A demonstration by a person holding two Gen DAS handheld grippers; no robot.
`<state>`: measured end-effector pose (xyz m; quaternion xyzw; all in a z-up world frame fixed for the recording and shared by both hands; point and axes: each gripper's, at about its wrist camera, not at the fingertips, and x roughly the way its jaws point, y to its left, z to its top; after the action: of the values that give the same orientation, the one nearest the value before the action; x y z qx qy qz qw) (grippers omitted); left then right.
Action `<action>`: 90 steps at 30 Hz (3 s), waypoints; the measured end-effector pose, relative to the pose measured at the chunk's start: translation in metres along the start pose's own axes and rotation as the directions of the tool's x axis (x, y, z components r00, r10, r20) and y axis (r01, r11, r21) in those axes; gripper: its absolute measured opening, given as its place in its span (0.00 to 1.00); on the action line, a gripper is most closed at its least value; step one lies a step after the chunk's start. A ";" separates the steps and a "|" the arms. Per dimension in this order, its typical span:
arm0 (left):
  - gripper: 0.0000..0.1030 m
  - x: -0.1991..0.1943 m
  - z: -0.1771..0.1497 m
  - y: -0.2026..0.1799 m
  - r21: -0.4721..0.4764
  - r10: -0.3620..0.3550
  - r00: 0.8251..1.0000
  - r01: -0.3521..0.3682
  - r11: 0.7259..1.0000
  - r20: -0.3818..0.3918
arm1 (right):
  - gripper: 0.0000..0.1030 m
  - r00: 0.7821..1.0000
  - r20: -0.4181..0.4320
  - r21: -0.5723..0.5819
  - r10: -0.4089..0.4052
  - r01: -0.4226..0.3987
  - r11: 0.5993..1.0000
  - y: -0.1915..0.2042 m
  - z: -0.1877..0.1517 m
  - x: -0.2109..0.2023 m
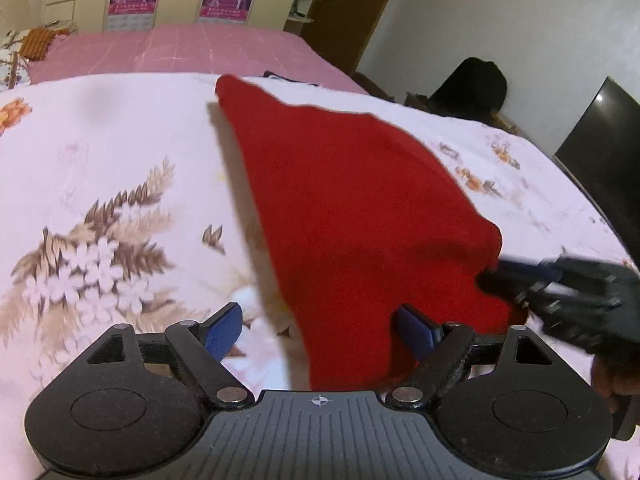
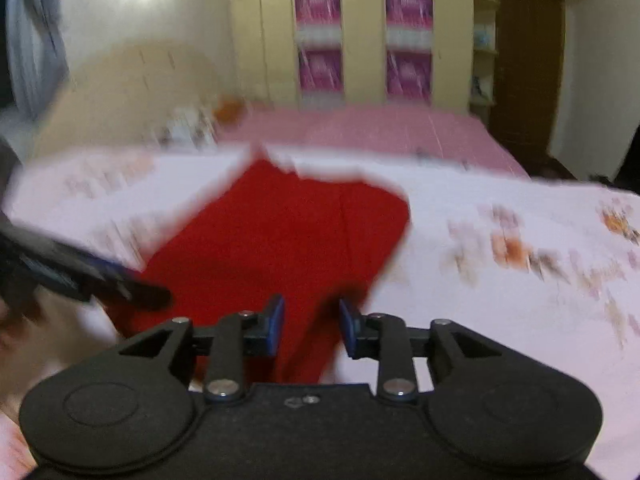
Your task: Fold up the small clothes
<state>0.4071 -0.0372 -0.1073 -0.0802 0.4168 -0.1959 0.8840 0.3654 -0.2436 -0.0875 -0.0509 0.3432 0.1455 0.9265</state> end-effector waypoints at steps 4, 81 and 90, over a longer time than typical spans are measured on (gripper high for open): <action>0.81 -0.005 -0.002 0.000 -0.001 0.005 1.000 -0.005 1.000 0.004 | 0.29 0.999 -0.032 0.083 0.020 -0.017 0.996 -0.006 -0.007 0.007; 1.00 0.096 0.068 0.060 -0.426 -0.475 0.879 0.440 0.790 0.026 | 0.49 0.821 -0.020 0.629 0.571 -0.433 0.646 -0.139 0.031 0.093; 1.00 0.097 0.068 0.073 -0.467 -0.492 0.868 0.462 0.754 0.064 | 0.49 0.829 -0.026 0.616 0.558 -0.426 0.663 -0.135 0.031 0.091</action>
<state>0.5358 -0.0125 -0.1543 -0.3879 0.4445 -0.3106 0.7453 0.4918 -0.3448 -0.1238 0.3169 0.4685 0.2724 0.7784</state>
